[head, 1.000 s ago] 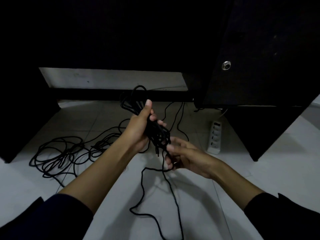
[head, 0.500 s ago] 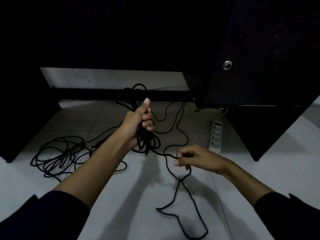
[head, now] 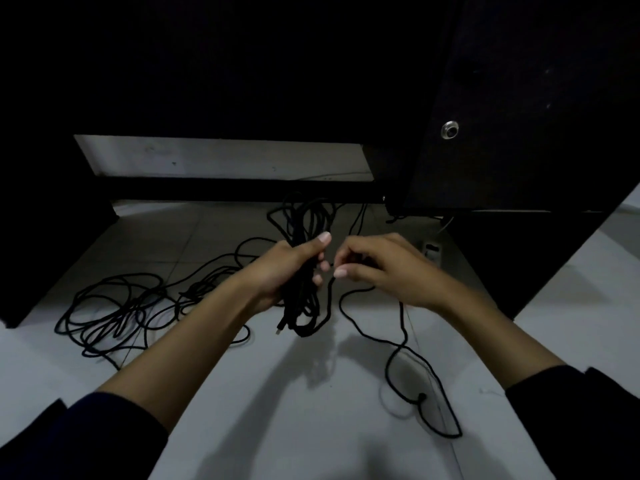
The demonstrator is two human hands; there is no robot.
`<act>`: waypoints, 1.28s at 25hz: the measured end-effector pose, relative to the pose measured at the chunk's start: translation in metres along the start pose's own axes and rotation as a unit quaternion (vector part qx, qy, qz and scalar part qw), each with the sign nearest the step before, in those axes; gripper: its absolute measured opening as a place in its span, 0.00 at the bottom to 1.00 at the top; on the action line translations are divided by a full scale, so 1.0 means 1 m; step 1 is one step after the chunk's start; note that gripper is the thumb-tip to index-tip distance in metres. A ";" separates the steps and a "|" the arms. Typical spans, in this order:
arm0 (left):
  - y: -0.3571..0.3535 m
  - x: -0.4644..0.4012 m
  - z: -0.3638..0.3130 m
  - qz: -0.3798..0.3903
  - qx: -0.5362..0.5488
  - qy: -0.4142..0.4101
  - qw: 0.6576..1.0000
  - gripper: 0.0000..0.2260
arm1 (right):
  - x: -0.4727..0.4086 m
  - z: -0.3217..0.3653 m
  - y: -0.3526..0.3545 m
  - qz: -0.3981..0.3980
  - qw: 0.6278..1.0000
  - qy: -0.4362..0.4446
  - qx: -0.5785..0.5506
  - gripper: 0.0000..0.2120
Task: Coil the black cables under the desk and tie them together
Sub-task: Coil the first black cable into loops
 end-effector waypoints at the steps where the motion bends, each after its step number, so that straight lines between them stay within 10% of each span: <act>1: -0.003 0.001 0.001 0.000 -0.030 -0.004 1.000 0.16 | -0.002 0.004 0.001 -0.013 1.000 0.005 0.005 0.04; 15: -0.022 0.017 0.012 0.119 0.080 0.064 0.988 0.18 | 0.003 -0.023 0.029 -0.075 0.995 -0.051 -0.031 0.09; 23: -0.004 0.006 -0.015 0.074 0.145 -0.079 0.984 0.18 | 0.020 -0.046 0.001 -0.006 0.975 -0.127 -0.181 0.06; 27: -0.005 0.009 -0.003 0.078 0.047 -0.082 0.992 0.17 | 0.009 -0.029 0.012 -0.081 0.920 -0.146 -0.354 0.06; 32: -0.026 0.014 0.007 0.087 0.034 -0.055 0.994 0.18 | -0.009 -0.020 0.019 -0.199 0.930 -0.176 -0.254 0.03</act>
Point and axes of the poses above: each hand's wrist, its own x-axis away from the middle knuckle, its own y-axis out of the back of the hand, z = x × y, the point moved 9 cm from there along -x, towards the middle knuckle, and after that the axes turned 15 degrees about x, right-handed, at the moved point
